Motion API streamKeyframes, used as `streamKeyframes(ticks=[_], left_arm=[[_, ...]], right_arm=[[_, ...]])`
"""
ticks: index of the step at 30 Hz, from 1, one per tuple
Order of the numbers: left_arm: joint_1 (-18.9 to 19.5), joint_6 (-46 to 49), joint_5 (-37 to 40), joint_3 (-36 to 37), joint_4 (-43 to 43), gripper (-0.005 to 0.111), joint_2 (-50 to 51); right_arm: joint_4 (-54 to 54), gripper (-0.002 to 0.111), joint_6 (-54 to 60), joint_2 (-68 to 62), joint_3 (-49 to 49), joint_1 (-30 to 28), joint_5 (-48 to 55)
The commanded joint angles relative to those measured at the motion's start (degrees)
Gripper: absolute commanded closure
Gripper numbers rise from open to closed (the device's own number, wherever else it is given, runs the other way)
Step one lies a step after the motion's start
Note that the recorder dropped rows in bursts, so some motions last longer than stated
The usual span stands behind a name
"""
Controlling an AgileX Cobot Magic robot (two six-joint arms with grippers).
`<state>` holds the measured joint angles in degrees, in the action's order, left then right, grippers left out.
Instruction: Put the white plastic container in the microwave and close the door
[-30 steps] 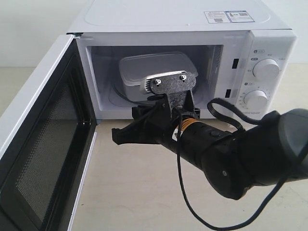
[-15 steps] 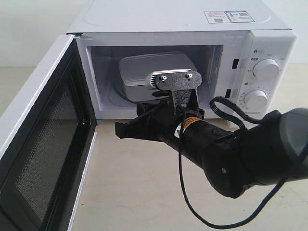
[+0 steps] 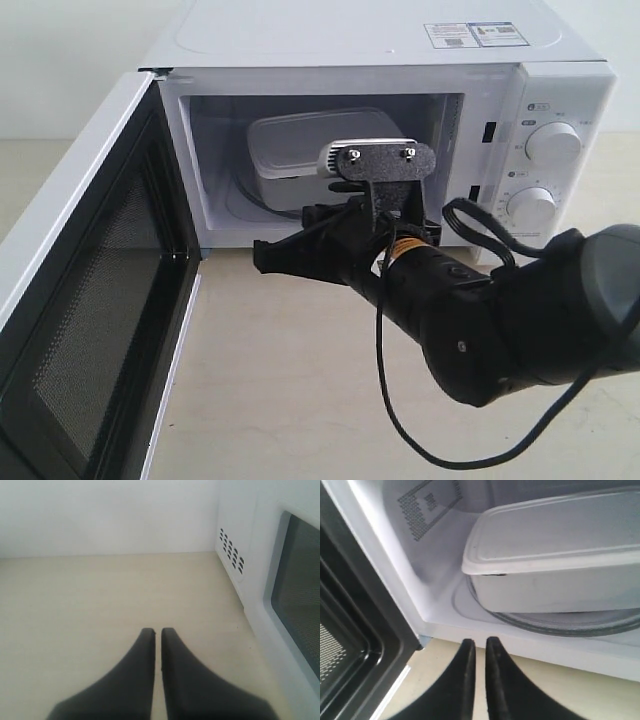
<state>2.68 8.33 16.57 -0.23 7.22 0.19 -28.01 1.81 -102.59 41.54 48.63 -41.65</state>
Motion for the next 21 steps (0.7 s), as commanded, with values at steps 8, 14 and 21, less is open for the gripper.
streamKeyframes(ticks=[8, 14, 21], left_arm=[[0.1, -0.3, 0.0, 0.2, -0.2, 0.102, -0.2], [0.1, -0.3, 0.0, 0.2, -0.2, 0.102, -0.2], [0.1, -0.3, 0.0, 0.2, -0.2, 0.102, -0.2]], right_arm=[[-6.3, 0.106, 11.5, -4.7, 5.9, -2.9, 0.0], [-6.3, 0.106, 11.6, -9.0, 10.5, -2.9, -0.4], [-6.2, 0.106, 10.8, -13.5, 14.8, -2.9, -1.1]])
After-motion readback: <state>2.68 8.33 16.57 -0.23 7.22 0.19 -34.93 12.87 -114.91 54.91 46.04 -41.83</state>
